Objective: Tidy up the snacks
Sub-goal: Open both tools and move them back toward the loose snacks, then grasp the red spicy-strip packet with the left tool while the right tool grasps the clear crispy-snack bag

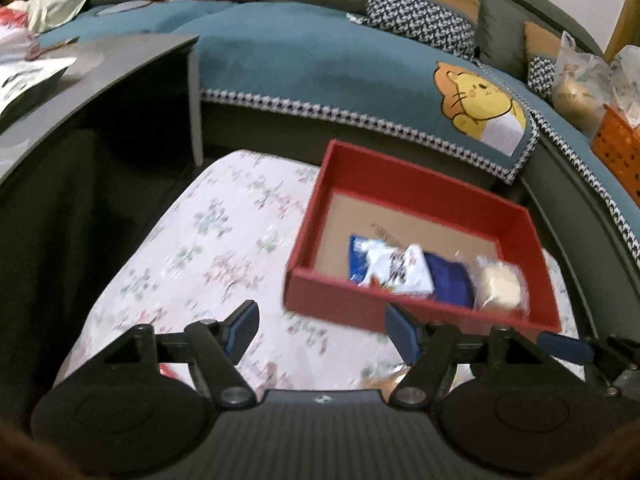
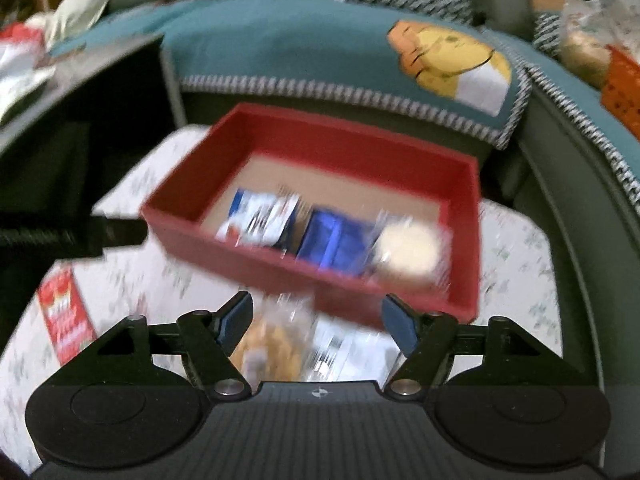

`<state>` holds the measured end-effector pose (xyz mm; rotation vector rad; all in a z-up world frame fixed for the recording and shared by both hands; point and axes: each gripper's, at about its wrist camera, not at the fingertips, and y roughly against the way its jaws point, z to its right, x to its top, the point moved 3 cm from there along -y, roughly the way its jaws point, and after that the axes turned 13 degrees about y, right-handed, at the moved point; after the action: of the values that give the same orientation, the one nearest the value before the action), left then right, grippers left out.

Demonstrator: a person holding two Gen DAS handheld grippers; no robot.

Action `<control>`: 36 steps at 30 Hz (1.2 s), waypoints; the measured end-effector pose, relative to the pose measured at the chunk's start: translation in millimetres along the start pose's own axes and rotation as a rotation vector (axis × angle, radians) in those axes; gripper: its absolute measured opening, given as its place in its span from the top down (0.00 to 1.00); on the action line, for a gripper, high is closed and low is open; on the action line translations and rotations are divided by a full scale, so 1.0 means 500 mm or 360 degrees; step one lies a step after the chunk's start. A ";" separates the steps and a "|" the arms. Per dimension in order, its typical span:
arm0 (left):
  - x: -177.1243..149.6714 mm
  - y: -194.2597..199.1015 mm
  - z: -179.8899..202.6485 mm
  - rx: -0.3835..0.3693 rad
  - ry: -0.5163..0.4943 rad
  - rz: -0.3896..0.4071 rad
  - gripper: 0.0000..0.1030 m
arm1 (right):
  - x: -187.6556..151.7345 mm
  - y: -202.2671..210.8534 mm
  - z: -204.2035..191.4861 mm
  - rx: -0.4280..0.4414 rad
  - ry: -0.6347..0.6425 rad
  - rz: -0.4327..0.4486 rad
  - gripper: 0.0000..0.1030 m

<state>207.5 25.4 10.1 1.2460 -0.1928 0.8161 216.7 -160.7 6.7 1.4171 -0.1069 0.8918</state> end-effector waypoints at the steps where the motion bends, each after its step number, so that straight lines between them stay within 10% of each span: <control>1: -0.006 0.003 -0.010 0.0015 -0.0006 -0.0009 0.14 | -0.006 -0.005 -0.009 0.0012 0.0016 -0.0033 0.24; 23: -0.090 -0.071 -0.223 0.0307 0.0635 -0.0270 0.07 | -0.039 -0.065 -0.129 0.0097 0.0291 -0.0229 0.16; 31: -0.114 -0.103 -0.171 0.0392 0.0319 -0.0259 0.08 | -0.050 -0.063 -0.134 0.0051 0.0407 -0.0236 0.30; 36: -0.133 -0.076 -0.174 0.0324 0.0171 -0.0316 0.27 | -0.057 -0.021 -0.147 0.0091 0.0431 -0.0199 0.40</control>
<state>159.3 70.2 -85.3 1.3829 0.1026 0.7409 171.7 -108.7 -32.9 1.3270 0.2107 0.9801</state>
